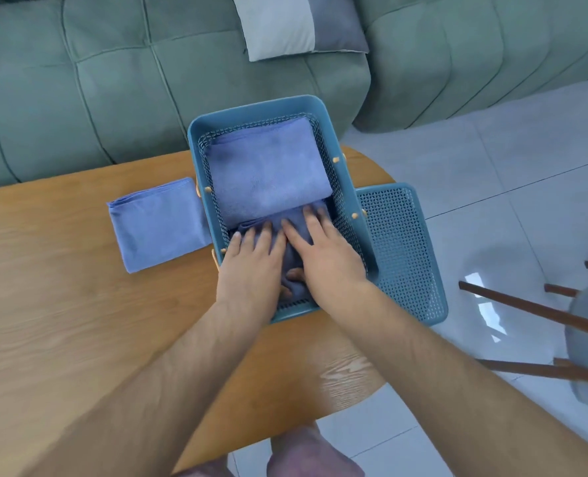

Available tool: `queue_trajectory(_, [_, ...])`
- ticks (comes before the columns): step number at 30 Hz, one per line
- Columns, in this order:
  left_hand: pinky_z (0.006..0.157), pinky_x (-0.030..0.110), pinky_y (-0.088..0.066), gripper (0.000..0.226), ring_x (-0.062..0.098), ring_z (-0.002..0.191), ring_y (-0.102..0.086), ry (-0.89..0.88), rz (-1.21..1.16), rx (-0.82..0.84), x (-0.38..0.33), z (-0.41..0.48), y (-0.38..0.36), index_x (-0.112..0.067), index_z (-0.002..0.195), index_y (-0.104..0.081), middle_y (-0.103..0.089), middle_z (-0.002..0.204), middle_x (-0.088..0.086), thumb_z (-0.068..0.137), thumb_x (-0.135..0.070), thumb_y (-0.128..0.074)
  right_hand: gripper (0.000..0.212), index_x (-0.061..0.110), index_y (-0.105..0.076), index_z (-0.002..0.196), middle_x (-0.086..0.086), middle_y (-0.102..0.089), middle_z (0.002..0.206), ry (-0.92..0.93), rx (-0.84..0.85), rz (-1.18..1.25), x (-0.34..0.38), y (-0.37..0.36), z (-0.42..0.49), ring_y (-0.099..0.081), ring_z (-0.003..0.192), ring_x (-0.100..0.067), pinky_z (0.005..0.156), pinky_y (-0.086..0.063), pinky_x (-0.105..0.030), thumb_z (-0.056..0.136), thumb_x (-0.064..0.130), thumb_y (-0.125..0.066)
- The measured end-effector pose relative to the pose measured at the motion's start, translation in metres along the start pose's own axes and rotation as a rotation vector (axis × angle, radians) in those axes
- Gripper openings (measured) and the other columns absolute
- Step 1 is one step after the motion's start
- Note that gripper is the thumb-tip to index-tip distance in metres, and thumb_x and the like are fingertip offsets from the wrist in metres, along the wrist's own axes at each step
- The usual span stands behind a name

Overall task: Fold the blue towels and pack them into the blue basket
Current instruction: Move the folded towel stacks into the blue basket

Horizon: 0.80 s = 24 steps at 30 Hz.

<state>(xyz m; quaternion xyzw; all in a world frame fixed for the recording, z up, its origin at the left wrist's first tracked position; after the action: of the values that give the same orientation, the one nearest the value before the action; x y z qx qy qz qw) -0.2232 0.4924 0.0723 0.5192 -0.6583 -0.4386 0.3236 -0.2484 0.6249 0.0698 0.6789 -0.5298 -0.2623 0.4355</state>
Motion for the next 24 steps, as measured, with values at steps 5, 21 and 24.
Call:
queue_trajectory(5, [0.122, 0.043, -0.007, 0.102, 0.022, 0.15, -0.019, -0.02, -0.005, -0.035, 0.005, -0.008, 0.011, -0.021, 0.158, -0.011, -0.018, 0.164, 0.002, 0.081, -0.061, -0.066, 0.086, 0.032, -0.011, 0.16, -0.009, 0.009, 0.168, -0.028, 0.032, 0.03, 0.003, 0.013, -0.01, 0.004, 0.155, -0.026, 0.124, -0.017, -0.038, 0.093, 0.051, -0.061])
queue_trajectory(21, [0.087, 0.035, -0.043, 0.046, 0.024, 0.118, -0.051, 0.369, -0.363, -0.253, 0.187, -0.032, -0.008, -0.023, 0.129, -0.052, -0.055, 0.131, -0.006, 0.085, -0.027, -0.061, 0.042, 0.011, -0.057, 0.125, -0.01, -0.05, 0.126, 0.182, -0.334, 0.24, 0.205, 0.052, 0.061, -0.049, 0.112, -0.03, 0.082, -0.046, -0.038, 0.085, 0.004, -0.061])
queue_trajectory(24, [0.105, 0.039, -0.036, 0.055, 0.026, 0.134, -0.039, 0.473, -0.408, -0.151, 0.215, -0.019, -0.042, -0.025, 0.147, -0.039, -0.041, 0.15, 0.001, 0.094, -0.035, -0.054, 0.06, 0.016, -0.039, 0.144, -0.013, -0.032, 0.148, 0.132, -0.144, 0.136, 0.215, 0.024, 0.103, -0.037, 0.129, -0.03, 0.099, -0.042, -0.036, 0.089, 0.014, -0.063])
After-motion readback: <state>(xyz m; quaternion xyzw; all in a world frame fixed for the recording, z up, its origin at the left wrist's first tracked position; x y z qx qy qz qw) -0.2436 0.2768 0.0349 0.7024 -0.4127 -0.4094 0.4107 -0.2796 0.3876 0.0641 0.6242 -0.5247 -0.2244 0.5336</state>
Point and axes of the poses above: each hand's wrist, its own z-axis towards the middle knuckle, its own y-axis out of the back of the hand, x = y × z, the point moved 1 cm from there along z, towards the middle knuckle
